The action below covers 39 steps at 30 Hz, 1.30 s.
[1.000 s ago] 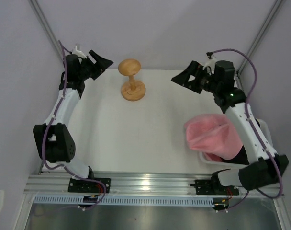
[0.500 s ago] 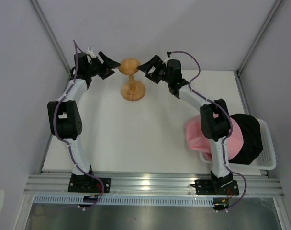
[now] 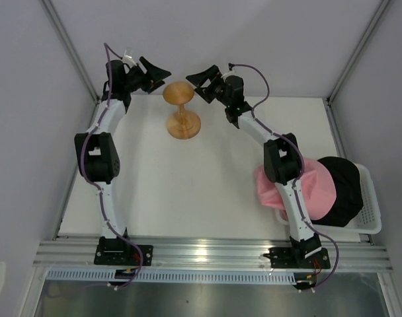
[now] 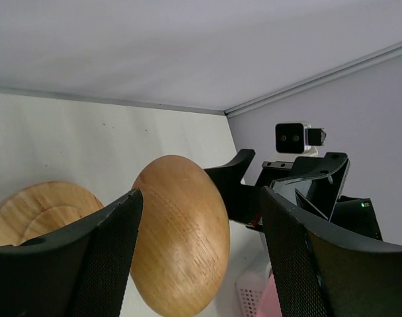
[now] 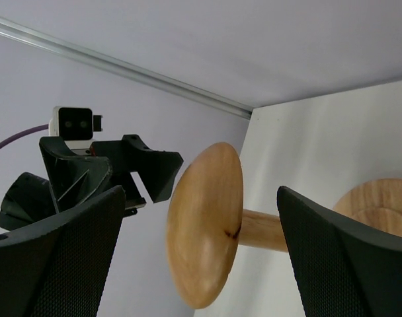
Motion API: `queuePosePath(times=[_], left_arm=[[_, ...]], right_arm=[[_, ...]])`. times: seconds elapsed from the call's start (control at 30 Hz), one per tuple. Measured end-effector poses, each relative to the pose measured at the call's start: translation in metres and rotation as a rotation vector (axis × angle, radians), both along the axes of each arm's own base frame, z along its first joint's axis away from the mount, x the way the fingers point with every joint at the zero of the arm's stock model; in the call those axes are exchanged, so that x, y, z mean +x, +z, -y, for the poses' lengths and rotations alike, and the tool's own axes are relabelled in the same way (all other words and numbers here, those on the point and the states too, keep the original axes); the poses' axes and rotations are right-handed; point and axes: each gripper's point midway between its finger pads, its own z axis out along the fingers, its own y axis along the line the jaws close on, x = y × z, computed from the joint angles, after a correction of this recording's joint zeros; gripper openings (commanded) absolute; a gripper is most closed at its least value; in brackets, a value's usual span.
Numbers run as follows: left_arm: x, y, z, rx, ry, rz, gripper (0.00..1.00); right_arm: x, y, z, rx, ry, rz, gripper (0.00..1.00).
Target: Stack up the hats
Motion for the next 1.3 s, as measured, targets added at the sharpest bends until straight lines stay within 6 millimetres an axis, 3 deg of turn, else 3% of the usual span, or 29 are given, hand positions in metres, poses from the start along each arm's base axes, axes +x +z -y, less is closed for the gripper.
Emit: queuePosePath(times=[0.23, 0.4, 0.6, 0.63, 0.73, 0.83, 0.9, 1.3], left_arm=[[-0.003, -0.007, 0.027, 0.024, -0.036, -0.019, 0.73], [-0.01, -0.019, 0.023, 0.062, 0.008, -0.063, 0.73], [-0.025, -0.048, 0.021, 0.095, 0.037, -0.196, 0.66], [-0.026, -0.05, 0.023, 0.087, 0.032, -0.208, 0.63], [-0.03, -0.046, 0.028, 0.073, 0.023, -0.205, 0.52], [-0.034, -0.044, 0.031, 0.046, 0.026, -0.223, 0.37], [-0.035, -0.043, 0.033, 0.025, 0.027, -0.228, 0.31], [-0.076, -0.042, 0.051, -0.035, 0.038, -0.245, 0.26]], right_arm=[[-0.005, -0.004, -0.012, 0.004, 0.03, -0.021, 0.96], [-0.016, -0.014, -0.026, -0.025, 0.063, -0.043, 0.9], [-0.027, -0.017, -0.04, -0.044, 0.091, -0.038, 0.68], [-0.027, -0.018, -0.04, -0.047, 0.091, -0.04, 0.57], [-0.026, -0.018, -0.036, -0.042, 0.081, -0.044, 0.39], [-0.027, -0.016, -0.034, -0.011, 0.079, -0.081, 0.31], [-0.027, -0.013, -0.031, -0.002, 0.077, -0.089, 0.3], [-0.064, -0.013, -0.014, -0.036, 0.096, -0.164, 0.23]])
